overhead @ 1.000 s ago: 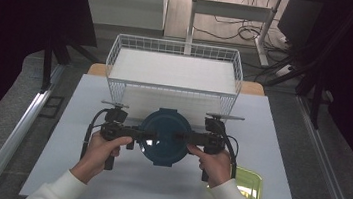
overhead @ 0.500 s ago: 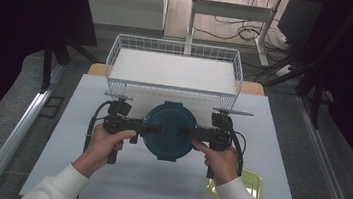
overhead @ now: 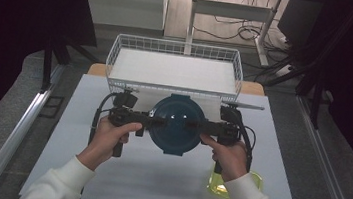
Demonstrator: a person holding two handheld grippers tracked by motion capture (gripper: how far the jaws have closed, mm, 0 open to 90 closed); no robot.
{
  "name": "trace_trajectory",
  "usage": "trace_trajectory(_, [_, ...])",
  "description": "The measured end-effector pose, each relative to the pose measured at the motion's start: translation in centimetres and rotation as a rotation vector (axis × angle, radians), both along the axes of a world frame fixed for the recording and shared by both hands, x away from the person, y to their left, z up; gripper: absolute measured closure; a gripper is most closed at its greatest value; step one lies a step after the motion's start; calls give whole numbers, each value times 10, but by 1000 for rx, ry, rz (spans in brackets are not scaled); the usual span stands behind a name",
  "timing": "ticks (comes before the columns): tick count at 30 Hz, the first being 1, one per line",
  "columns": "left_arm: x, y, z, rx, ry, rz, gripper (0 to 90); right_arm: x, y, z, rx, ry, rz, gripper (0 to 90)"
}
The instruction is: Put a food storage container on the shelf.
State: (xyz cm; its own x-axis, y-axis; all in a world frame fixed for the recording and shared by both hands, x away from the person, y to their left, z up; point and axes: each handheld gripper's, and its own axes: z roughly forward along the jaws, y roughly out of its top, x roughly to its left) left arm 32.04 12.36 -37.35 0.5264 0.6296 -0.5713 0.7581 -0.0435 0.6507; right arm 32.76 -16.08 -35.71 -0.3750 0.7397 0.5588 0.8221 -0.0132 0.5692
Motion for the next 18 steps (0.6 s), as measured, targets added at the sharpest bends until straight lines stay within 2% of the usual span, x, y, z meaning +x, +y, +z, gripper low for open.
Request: trace_trajectory(18, [13, 3, 25, -8, -35, 10, 332, 10, 2, 24, -1, -43, -3, 261])
